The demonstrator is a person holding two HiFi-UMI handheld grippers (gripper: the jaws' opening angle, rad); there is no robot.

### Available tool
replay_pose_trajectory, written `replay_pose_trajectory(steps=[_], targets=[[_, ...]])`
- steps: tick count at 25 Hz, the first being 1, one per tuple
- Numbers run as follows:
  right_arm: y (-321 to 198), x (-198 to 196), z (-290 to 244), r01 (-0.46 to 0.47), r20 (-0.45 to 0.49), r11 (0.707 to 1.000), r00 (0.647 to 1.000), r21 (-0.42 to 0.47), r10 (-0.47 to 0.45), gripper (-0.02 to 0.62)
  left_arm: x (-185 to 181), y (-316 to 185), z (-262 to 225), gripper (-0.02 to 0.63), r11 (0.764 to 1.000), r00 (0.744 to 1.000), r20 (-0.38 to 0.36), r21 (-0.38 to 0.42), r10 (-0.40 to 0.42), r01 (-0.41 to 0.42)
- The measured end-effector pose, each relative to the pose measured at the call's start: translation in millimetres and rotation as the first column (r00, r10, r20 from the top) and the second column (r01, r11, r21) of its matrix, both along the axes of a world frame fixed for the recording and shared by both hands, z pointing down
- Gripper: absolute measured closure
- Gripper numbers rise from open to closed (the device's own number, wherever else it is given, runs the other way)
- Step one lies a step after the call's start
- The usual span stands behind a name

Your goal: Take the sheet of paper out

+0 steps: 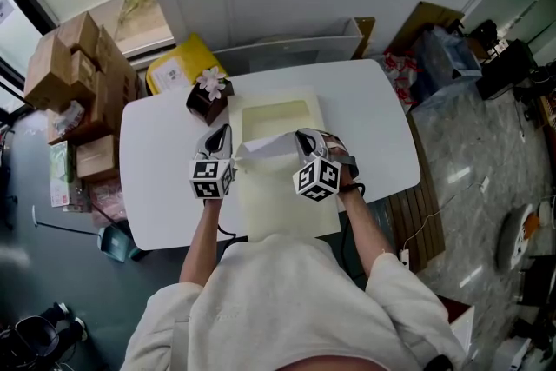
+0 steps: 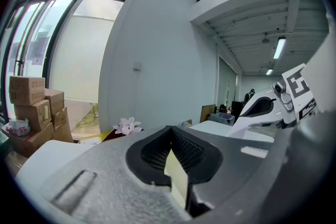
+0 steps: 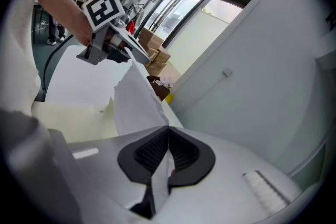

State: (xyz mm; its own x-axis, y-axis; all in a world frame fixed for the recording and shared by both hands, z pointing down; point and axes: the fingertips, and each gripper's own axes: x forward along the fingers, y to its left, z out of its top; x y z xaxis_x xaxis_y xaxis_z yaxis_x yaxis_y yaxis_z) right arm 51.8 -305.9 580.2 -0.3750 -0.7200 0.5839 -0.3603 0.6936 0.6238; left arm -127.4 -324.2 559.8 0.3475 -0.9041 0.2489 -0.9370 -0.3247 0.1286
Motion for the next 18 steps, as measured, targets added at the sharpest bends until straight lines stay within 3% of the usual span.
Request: replay_pose_trajectory(steps=[11, 14, 18], targets=[[-22, -9, -37, -0.081, 0.204, 0.997, 0.976, -0.002, 0.079, 0.591, -10, 2, -17, 0.601, 0.999, 1.000, -0.002, 0.025, -0.022, 0.022], [-29, -11, -45, -0.117, 0.292, 0.993, 0.949, -0.026, 0.120, 0.591, -12, 1, -22, 0.601, 0.999, 1.000, 0.002, 0.037, -0.025, 0.024], [-37, -10, -69, -0.161, 0.436, 0.986, 0.885, -0.040, 0.162, 0.591, -18, 1, -27, 0.601, 0.998, 0.999, 0.016, 0.059, -0.037, 0.036]])
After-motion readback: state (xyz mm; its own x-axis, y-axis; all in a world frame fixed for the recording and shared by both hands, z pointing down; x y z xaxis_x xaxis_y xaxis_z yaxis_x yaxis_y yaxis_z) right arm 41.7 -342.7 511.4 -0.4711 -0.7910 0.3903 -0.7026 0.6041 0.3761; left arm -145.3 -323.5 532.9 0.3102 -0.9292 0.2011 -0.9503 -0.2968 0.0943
